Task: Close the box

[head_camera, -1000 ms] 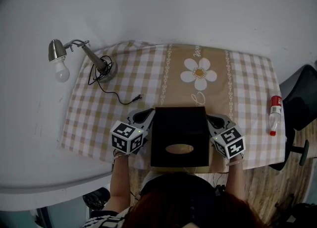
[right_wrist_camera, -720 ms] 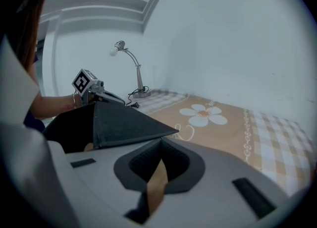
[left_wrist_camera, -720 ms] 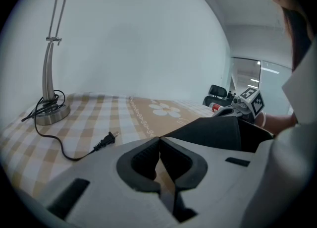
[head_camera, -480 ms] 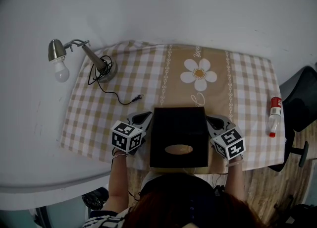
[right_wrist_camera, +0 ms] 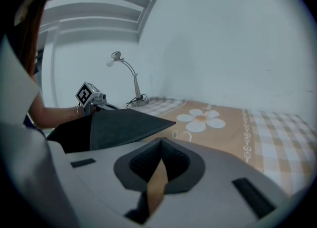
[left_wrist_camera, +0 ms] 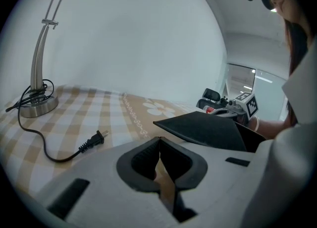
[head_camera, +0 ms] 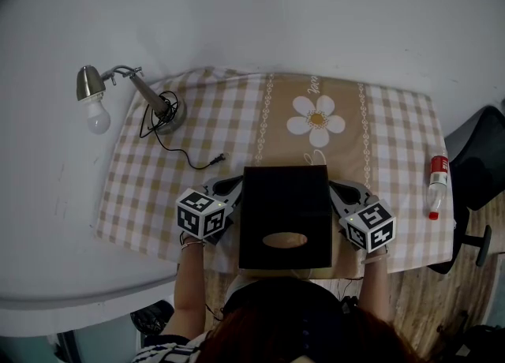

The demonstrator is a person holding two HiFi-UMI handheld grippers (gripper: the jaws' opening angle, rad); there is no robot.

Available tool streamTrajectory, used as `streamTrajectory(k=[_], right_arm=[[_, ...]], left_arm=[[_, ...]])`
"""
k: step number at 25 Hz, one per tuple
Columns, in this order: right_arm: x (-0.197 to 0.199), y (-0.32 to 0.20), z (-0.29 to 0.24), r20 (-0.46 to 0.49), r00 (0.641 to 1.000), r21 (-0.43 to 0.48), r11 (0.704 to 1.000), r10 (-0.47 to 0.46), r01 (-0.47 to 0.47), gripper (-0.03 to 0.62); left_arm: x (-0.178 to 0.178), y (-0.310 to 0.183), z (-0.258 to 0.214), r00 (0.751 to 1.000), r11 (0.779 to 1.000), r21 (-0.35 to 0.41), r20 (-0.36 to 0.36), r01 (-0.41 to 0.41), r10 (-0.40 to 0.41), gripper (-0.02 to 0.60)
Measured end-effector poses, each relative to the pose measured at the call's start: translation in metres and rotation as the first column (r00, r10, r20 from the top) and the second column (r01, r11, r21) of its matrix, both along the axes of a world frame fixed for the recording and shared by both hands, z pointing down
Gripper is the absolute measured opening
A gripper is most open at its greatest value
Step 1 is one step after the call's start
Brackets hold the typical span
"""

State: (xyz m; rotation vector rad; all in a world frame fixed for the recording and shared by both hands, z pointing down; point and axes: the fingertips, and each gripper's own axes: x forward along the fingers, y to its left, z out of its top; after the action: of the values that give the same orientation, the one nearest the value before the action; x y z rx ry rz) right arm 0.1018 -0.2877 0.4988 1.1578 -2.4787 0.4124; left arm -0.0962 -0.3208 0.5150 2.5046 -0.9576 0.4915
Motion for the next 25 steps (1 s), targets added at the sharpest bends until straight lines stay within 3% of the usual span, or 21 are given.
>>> streamTrajectory(k=[8, 17, 25], right_arm=[[0.002, -0.008, -0.012, 0.084, 0.996, 0.016, 1.000, 0.005, -0.006, 0.017], [0.003, -0.014, -0.031, 0.107, 0.994, 0.062, 0.998, 0.012, -0.019, 0.017], [0.004, -0.013, -0.044, 0.113, 0.993, 0.093, 0.995, 0.036, -0.046, 0.017]], left_arm=[[0.002, -0.003, -0.010, 1.000, 0.999, 0.033, 0.006, 0.000, -0.001, 0.026], [0.002, -0.008, -0.026, 1.000, 0.997, 0.072, 0.004, 0.026, -0.026, 0.026], [-0.002, -0.006, -0.038, 0.996, 0.992, 0.112, 0.051, 0.063, -0.069, 0.026]])
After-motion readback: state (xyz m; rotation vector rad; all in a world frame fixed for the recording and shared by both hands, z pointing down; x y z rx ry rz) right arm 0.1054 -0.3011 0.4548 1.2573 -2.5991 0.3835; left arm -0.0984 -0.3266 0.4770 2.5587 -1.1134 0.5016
